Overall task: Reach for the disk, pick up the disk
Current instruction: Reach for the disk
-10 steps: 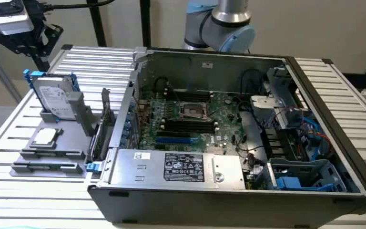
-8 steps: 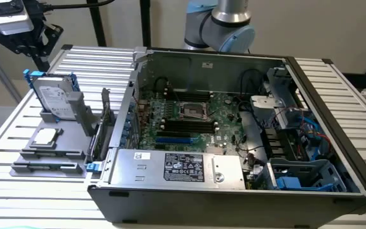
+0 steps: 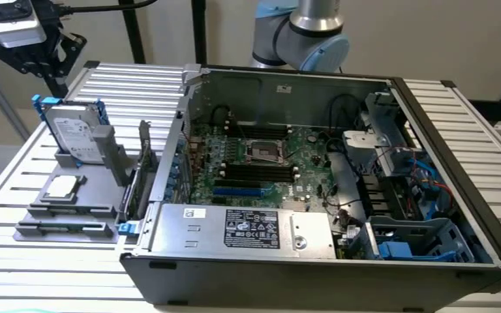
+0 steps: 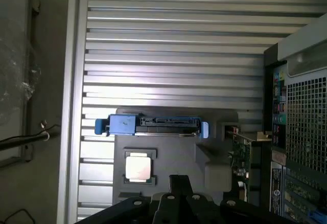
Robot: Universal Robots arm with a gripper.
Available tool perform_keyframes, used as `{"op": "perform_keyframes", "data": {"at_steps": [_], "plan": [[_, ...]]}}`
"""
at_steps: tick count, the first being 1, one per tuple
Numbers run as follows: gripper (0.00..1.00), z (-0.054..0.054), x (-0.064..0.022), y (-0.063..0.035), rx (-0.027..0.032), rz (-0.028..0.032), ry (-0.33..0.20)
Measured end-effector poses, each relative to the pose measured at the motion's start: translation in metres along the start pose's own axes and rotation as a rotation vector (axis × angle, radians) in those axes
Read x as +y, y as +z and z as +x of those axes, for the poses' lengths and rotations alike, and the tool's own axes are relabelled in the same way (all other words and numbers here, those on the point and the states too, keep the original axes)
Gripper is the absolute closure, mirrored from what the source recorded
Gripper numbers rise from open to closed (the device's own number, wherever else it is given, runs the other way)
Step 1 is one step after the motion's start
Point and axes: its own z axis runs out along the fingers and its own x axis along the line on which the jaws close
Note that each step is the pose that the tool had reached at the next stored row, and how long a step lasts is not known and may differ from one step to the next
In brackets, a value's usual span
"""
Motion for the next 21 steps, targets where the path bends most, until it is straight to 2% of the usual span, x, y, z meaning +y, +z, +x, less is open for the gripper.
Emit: {"op": "perform_keyframes", "data": {"at_steps": [3,8,14,21], "plan": [[0.89,0.001,0.0002,-0.0001,0.0002,0.0002,0.000],[0.89,0.021,0.0079,0.0003,-0.0001,0.0000,0.001],[0.89,0.042,0.0251,0.0010,-0.0002,0.0000,0.001],[0.89,0.057,0.0541,0.0023,-0.0002,0.0004,0.001]]}}
